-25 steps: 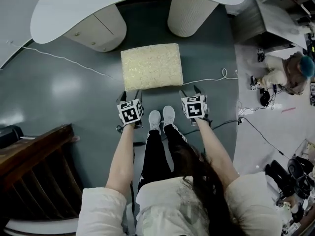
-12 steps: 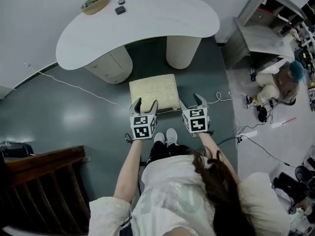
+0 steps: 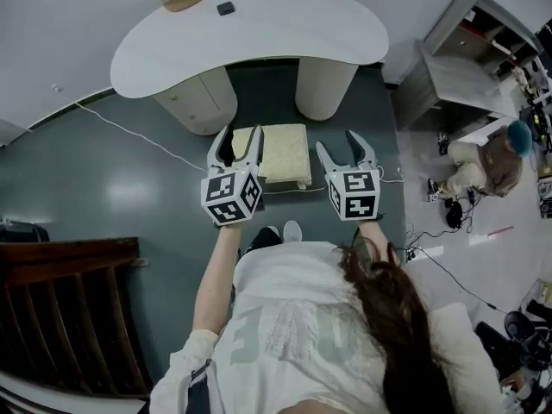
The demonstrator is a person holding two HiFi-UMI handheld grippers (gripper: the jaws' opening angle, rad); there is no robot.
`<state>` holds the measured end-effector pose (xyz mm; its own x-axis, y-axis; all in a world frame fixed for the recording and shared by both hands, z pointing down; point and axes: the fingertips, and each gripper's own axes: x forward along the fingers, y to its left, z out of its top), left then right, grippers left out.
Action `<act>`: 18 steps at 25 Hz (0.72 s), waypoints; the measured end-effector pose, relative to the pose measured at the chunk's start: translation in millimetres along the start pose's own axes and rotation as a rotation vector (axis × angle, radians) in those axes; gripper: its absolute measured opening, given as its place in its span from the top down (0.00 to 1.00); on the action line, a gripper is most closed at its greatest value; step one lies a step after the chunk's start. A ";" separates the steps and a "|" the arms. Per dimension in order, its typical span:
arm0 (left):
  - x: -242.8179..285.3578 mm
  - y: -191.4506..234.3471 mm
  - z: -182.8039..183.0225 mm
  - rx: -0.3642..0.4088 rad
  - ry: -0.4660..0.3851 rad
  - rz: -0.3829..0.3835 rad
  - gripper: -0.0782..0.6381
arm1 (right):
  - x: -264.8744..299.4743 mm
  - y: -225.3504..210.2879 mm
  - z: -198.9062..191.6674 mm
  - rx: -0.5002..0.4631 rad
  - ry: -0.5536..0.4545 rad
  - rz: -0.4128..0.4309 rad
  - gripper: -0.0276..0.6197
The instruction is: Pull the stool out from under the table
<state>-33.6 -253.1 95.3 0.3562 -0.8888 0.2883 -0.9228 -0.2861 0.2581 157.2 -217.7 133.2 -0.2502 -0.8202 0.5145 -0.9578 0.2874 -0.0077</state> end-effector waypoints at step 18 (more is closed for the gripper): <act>-51.9 -17.6 85.9 0.304 -0.172 0.100 0.85 | -38.0 13.4 70.5 0.002 -0.285 -0.040 0.91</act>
<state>-48.5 -232.7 -3.4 0.2563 -0.9575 0.1322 -0.9624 -0.2655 -0.0573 143.9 -217.6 53.1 -0.2413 -0.9370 0.2525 -0.9680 0.2509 0.0059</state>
